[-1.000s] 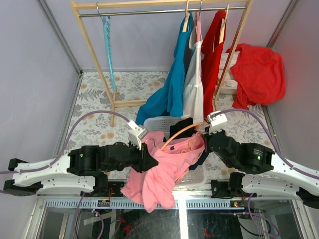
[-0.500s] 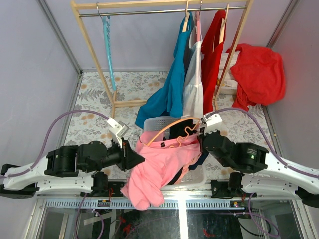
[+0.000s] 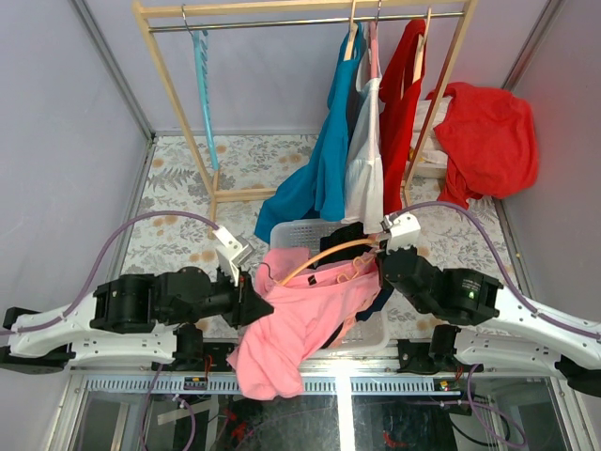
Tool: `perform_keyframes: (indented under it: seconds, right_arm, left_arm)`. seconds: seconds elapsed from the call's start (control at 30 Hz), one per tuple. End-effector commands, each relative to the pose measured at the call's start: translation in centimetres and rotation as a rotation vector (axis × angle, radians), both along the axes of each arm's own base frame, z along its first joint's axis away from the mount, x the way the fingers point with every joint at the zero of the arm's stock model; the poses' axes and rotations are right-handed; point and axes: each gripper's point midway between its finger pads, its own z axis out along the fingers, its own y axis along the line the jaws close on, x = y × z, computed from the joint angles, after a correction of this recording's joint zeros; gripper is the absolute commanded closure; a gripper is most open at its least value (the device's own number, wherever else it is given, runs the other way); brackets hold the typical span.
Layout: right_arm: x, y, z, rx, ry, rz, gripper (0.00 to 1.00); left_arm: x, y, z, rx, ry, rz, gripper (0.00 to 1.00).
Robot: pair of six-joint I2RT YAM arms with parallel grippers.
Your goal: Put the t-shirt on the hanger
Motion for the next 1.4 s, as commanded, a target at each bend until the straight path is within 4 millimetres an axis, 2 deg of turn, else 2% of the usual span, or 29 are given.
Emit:
perform_keyframes:
  seconds: [0.0,0.33,0.6,0.73,0.87,1.1,1.37]
  right_arm:
    - [1.2,-1.6,1.8,-0.018,-0.053,-0.078,1.00]
    - [1.1,-2.7,2.9,-0.041,-0.059,-0.086,1.00]
    - [0.5,-3.5,4.2,-0.039,-0.053,-0.065,1.00]
    - [0.6,-3.2,4.8,-0.053,-0.057,-0.049,1.00]
    - [0.7,-2.2,4.5,-0.084,-0.042,-0.020,1.00]
    - [0.9,-1.8,4.2,-0.080,-0.044,-0.015,1.00]
    - [0.9,-2.3,5.3,-0.077,-0.059,-0.021,1.00]
  left_arm:
    - [-1.1,-0.3,1.5,-0.031,-0.002,-0.076,0.99]
    - [-0.9,0.7,1.5,0.009,-0.005,-0.059,0.99]
    - [-1.2,0.6,1.1,0.039,0.001,-0.082,0.99]
    - [-1.4,0.6,1.1,0.051,0.005,-0.093,0.99]
    - [-1.6,0.4,2.3,0.007,-0.002,-0.112,0.99]
    - [-1.5,1.0,2.8,0.014,-0.007,-0.101,0.99]
    - [-1.4,1.2,1.3,0.087,0.001,-0.101,0.99]
